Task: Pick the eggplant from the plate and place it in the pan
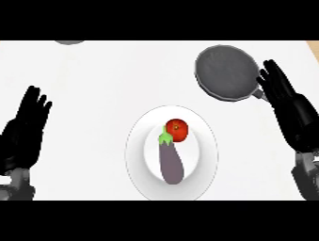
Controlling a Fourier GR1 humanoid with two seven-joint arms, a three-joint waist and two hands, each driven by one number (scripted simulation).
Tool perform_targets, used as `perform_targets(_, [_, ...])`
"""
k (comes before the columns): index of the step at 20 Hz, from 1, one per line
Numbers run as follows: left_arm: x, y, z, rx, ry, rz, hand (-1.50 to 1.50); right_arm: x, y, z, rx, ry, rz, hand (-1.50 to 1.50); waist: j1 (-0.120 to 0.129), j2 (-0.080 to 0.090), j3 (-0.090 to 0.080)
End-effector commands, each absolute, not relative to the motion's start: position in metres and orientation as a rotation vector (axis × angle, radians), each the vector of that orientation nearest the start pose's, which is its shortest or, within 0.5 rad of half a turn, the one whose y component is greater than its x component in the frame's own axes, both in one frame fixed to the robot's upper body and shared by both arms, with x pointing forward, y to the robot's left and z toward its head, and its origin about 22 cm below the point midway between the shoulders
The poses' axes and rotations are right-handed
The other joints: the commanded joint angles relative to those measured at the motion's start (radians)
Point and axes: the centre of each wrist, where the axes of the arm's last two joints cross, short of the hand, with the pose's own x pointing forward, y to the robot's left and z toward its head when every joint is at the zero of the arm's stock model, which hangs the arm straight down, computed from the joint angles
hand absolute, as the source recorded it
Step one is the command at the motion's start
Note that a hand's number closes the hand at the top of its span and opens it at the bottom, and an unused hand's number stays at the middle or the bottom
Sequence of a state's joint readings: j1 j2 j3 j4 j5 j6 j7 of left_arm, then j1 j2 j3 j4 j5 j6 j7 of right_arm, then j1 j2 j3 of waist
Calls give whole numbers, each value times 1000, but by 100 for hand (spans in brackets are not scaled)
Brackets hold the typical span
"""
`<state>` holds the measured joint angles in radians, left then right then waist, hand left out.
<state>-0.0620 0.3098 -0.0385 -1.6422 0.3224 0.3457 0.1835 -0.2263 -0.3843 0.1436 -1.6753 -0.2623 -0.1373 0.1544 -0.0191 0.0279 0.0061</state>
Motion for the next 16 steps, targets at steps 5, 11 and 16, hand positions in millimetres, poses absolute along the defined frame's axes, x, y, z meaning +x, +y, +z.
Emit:
perform_targets(5, [266,219,49,-110,-1468,-61,0,293,-146,104,111,-1556,986,150,128,3,-17])
perform_targets(11, [263,196,28,-248,-1376,-139,0,300,-75,110,-151,-1735,1379,-150,87,-11,-9])
perform_targets(16, [259,202,32,-254,-1368,-128,0,322,-38,120,-67,-1636,1621,-150,62,-23,-7])
